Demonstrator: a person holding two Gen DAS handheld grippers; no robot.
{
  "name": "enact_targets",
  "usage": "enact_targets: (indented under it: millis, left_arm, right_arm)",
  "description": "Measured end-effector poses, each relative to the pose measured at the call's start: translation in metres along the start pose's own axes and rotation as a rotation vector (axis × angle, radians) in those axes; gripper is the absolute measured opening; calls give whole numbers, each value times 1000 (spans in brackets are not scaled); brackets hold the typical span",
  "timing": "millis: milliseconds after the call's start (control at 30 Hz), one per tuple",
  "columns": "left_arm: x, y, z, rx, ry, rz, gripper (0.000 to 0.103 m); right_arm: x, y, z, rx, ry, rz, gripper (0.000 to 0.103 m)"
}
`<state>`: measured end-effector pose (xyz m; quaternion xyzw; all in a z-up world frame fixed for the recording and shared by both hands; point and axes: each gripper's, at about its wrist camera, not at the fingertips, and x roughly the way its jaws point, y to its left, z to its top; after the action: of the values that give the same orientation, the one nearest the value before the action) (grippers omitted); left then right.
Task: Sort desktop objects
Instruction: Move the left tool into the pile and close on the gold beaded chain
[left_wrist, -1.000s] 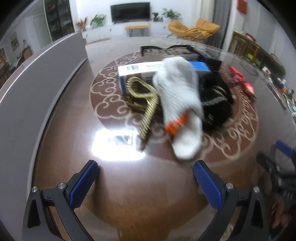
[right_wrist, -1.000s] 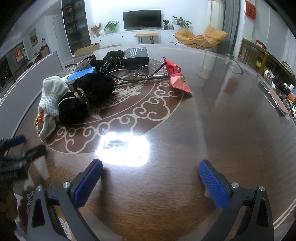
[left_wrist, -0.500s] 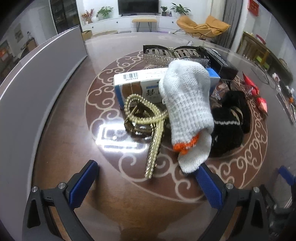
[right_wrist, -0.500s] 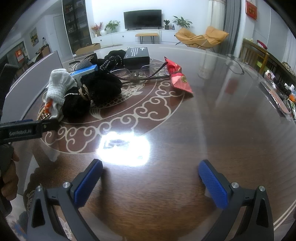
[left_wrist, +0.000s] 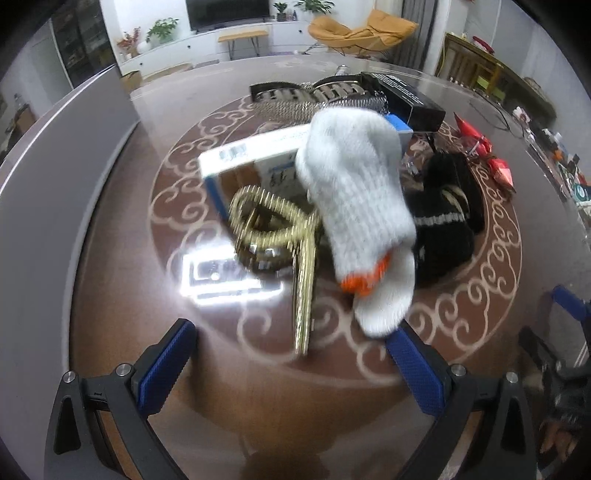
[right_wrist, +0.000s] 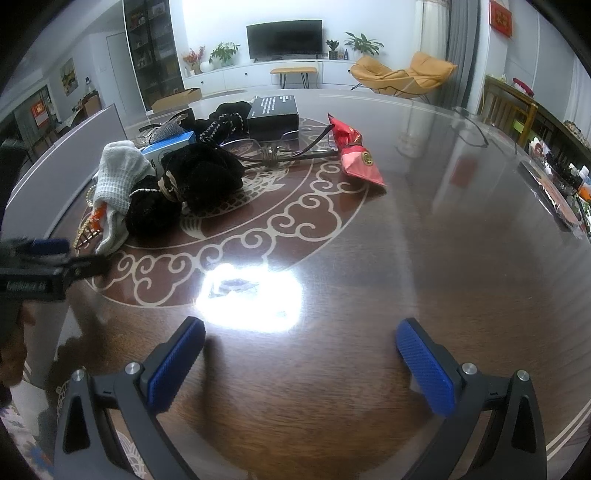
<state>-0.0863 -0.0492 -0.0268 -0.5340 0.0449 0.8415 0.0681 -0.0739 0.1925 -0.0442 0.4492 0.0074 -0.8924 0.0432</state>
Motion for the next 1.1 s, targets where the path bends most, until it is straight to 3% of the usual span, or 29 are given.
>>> enact_targets:
  millis: [300, 700, 833, 1100]
  left_arm:
    - [15, -7, 35, 33, 37, -15, 103]
    - [25, -23, 66, -17, 15, 10, 103]
    - [26, -24, 70, -13, 11, 11, 103]
    - [19, -14, 47, -20, -16, 10, 103]
  right_arm:
    - [0, 0, 0, 0, 0, 0, 103]
    - [0, 0, 0, 1, 0, 1, 103]
    - [0, 0, 0, 2, -1, 2, 103]
    - [0, 1, 1, 4, -1, 6, 103]
